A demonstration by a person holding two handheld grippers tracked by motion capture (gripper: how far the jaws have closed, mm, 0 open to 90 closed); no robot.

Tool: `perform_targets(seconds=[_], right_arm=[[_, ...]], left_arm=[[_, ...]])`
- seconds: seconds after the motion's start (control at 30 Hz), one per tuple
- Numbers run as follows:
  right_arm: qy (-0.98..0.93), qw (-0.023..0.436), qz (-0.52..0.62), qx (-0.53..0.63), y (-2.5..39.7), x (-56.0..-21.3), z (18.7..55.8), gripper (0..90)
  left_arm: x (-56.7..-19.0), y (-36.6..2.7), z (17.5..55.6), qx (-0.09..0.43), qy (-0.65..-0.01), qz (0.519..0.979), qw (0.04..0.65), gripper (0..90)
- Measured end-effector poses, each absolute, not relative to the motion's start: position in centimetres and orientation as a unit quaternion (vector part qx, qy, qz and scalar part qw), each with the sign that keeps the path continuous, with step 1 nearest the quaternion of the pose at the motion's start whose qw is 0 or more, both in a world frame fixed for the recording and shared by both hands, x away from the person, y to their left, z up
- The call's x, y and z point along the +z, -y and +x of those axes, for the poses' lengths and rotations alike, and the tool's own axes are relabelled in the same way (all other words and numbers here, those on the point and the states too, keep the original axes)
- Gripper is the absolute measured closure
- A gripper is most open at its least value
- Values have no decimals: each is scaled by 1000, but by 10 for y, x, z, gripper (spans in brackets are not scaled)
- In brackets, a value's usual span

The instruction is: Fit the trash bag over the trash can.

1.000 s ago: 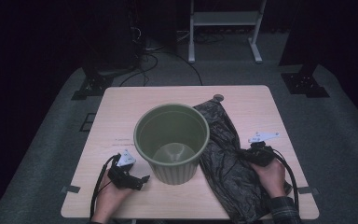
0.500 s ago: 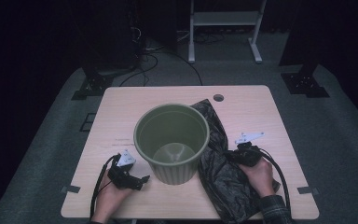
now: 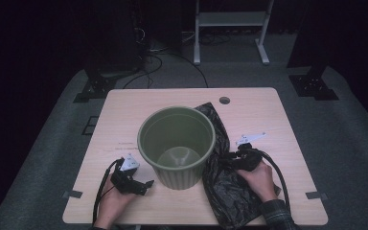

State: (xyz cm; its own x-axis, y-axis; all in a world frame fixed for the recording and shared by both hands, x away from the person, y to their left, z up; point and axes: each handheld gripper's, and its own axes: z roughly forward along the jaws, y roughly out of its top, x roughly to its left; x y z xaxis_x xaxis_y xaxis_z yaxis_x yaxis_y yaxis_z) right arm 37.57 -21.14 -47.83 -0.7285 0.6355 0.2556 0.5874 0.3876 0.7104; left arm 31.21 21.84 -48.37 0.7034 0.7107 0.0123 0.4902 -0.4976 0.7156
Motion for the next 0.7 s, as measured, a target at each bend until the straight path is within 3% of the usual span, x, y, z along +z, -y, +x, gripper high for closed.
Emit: perform_targets(seconds=[0.33,0.5,0.7], right_arm=[[-826,15,379,416,203,-476,379,266],[-837,31,365,407,191,-475,376,261],[-828,62,383,404,207,-464,374,238]], left_arm=[[-484,-218,312,155,-353,851,356,0],[-484,-218,312,155,-353,851,356,0],[-484,-218,312,155,-353,851,356,0]])
